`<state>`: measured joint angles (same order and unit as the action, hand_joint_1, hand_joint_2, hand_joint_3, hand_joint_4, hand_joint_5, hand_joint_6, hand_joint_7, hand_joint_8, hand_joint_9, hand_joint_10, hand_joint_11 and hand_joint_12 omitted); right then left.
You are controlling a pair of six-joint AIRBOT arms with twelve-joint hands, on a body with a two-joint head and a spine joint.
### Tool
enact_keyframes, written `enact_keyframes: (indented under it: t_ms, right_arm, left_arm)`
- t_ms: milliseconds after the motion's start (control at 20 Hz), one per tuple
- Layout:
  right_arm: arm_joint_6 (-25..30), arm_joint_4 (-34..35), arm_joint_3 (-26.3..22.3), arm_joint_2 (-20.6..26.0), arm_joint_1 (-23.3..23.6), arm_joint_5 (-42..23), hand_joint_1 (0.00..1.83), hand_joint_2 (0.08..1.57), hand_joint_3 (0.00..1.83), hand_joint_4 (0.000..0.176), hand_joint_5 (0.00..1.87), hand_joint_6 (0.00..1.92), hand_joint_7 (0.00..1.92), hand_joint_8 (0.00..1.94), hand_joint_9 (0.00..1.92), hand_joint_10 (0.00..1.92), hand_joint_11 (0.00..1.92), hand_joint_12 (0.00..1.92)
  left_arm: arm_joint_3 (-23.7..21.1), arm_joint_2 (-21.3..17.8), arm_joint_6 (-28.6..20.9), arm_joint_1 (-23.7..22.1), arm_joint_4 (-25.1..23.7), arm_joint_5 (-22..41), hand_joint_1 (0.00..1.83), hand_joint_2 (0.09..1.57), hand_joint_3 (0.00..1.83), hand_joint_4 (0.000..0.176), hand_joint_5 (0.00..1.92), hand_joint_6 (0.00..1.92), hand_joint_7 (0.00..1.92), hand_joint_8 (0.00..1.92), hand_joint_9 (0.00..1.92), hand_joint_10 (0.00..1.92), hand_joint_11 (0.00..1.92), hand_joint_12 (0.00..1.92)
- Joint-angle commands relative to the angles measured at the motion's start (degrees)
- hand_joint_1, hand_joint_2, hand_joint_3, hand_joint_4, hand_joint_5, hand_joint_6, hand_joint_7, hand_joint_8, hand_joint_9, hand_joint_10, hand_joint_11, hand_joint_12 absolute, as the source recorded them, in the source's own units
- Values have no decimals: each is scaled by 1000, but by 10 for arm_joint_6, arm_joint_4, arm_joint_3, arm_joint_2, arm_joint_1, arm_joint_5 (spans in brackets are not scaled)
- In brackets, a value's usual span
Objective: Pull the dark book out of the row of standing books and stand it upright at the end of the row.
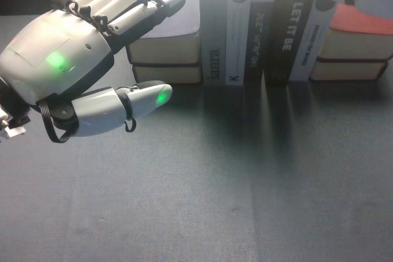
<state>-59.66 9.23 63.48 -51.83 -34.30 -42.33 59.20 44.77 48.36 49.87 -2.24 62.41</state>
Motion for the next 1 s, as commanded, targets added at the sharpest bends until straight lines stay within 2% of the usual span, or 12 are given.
enact_keyframes:
  t_ms: [0, 150, 200, 300, 350, 400, 500, 600, 700, 800, 950]
  right_arm:
    - [-1, -5, -5, 5, -1, -59, 83, 1345, 0, 0, 498, 339, 0, 0, 0, 0, 0, 0]
    - [-1, -17, -32, 26, -19, -84, 141, 1353, 0, 0, 524, 349, 18, 6, 0, 0, 0, 0]
    - [-1, -20, -41, 34, -25, -91, 458, 1369, 4, 0, 566, 314, 35, 3, 0, 0, 0, 0]
    - [6, -32, -59, 51, -41, -106, 422, 1383, 7, 0, 593, 242, 36, 2, 0, 0, 0, 0]
    - [17, -40, -67, 58, -51, -116, 297, 1413, 5, 0, 605, 174, 43, 1, 0, 0, 0, 0]
    - [30, -45, -71, 62, -62, -125, 344, 1419, 3, 0, 617, 160, 50, 3, 0, 0, 0, 0]
    - [67, -59, -77, 70, -90, -151, 328, 1412, 0, 0, 640, 160, 66, 7, 0, 0, 0, 0]
    - [89, -70, -84, 76, -106, -166, 160, 1392, 0, 0, 640, 157, 75, 8, 0, 0, 0, 0]
    - [103, -86, -96, 85, -123, -175, 127, 1376, 0, 0, 644, 157, 82, 10, 0, 0, 0, 0]
    - [116, -96, -110, 98, -147, -189, 2, 1326, 0, 0, 641, 161, 94, 12, 0, 0, 0, 0]
    - [127, -97, -131, 114, -190, -221, 0, 1285, 0, 0, 638, 165, 88, 8, 0, 0, 0, 0]
  left_arm:
    - [-4, -1, 1, -6, 5, 75, 245, 1313, 1, 54, 68, 3, 0, 0, 0, 0, 0, 0]
    - [-5, -2, 1, -4, 8, 78, 259, 1311, 0, 59, 73, 4, 0, 0, 0, 0, 0, 0]
    - [-5, -3, 1, -2, 9, 79, 262, 1306, 0, 63, 75, 4, 0, 0, 0, 0, 0, 0]
    - [-6, -3, 1, 0, 11, 80, 274, 1306, 0, 58, 73, 3, 0, 0, 0, 0, 0, 0]
    - [-6, -3, 1, 1, 13, 81, 273, 1304, 0, 56, 85, 7, 0, 0, 0, 0, 0, 0]
    - [-6, -3, 1, 4, 16, 85, 274, 1305, 0, 54, 86, 7, 0, 0, 0, 0, 0, 0]
    - [-8, -7, 1, 11, 24, 94, 297, 1302, 0, 60, 97, 8, 0, 0, 0, 0, 0, 0]
    - [-9, -9, 2, 13, 25, 96, 269, 1309, 2, 56, 91, 3, 0, 0, 0, 0, 0, 0]
    - [-10, -10, 2, 14, 26, 97, 270, 1308, 1, 54, 95, 4, 0, 0, 0, 0, 0, 0]
    - [-10, -10, 2, 15, 28, 98, 313, 1297, 0, 55, 101, 5, 0, 0, 0, 0, 0, 0]
    - [-11, -9, 2, 16, 29, 100, 275, 1291, 0, 60, 93, 3, 0, 0, 0, 0, 0, 0]
